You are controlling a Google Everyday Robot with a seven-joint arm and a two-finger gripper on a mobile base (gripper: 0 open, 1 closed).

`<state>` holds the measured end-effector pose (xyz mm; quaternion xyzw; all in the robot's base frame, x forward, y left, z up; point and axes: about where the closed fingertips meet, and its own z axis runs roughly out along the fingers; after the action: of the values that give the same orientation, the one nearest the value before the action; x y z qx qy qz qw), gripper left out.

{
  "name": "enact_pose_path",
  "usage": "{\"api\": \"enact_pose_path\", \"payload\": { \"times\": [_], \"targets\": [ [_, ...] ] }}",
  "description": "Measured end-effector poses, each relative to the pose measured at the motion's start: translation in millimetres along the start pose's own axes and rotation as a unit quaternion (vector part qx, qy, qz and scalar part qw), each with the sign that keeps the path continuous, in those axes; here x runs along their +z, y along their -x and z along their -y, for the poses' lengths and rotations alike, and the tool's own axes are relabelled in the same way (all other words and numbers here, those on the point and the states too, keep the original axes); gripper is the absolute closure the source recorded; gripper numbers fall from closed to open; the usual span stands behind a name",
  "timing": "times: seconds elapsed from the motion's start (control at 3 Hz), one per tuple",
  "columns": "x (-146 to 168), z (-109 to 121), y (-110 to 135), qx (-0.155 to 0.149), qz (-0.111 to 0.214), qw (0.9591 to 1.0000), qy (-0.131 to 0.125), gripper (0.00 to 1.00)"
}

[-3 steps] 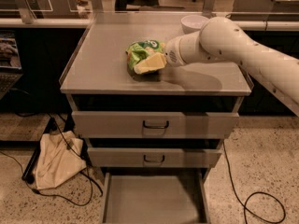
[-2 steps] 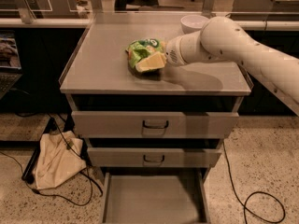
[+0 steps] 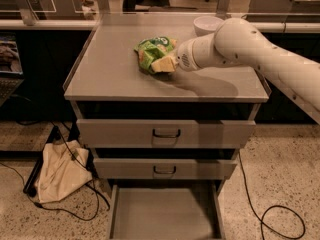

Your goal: Place green rice chip bag into bottom drawer

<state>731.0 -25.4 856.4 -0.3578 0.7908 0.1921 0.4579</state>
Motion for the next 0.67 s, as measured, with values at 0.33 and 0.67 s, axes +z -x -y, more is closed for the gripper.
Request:
{"api": "enact_pose_path", "payload": {
  "times": [0.33, 0.67],
  "targets": [
    [0.0, 0.0, 0.0, 0.0, 0.0, 1.0, 0.0, 0.88],
    [0.1, 0.0, 0.0, 0.0, 0.0, 1.0, 0.0, 1.0]
  ]
}}
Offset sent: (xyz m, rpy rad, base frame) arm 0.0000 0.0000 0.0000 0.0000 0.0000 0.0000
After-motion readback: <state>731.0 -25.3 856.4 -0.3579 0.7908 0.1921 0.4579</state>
